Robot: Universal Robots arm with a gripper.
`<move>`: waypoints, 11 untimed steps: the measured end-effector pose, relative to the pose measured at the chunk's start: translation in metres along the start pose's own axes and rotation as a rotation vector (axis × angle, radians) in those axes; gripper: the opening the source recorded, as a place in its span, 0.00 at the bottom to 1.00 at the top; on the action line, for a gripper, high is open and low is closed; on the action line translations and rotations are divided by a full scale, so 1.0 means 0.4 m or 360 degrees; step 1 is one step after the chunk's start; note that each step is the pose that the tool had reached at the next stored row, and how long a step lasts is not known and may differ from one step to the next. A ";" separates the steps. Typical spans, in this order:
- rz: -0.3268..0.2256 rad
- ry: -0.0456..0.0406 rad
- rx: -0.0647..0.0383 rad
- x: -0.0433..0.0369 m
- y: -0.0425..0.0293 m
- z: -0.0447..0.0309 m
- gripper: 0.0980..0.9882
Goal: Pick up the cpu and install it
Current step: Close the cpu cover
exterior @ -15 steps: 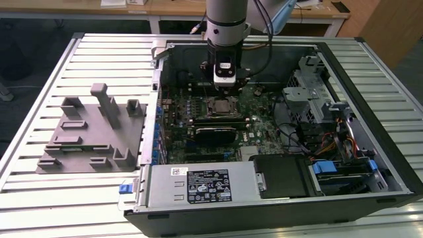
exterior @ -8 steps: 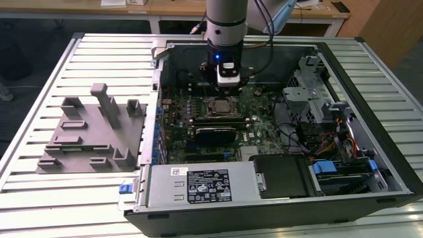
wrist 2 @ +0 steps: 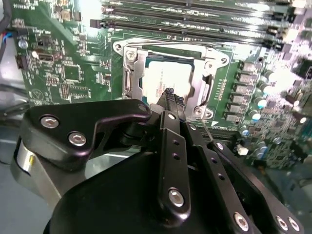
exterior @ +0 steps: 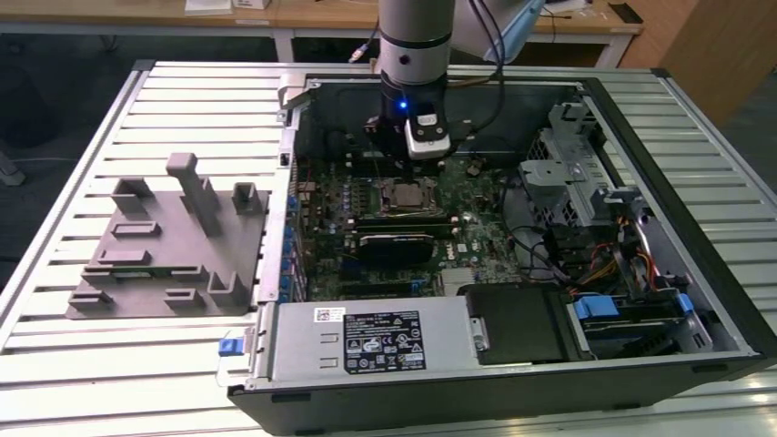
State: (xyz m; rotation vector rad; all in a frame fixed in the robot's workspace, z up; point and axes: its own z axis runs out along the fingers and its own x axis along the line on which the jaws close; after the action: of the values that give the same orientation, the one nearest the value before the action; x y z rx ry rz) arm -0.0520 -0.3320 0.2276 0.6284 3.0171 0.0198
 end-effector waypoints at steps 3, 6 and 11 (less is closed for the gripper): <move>-0.0072 0.0000 0.0001 0.000 0.000 0.000 0.01; -0.0146 -0.0001 0.0001 0.000 0.000 0.000 0.01; -0.0265 0.0000 0.0001 0.000 0.000 0.000 0.01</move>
State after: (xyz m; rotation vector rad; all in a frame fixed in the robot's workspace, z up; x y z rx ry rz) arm -0.0520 -0.3319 0.2275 0.3757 3.0580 0.0108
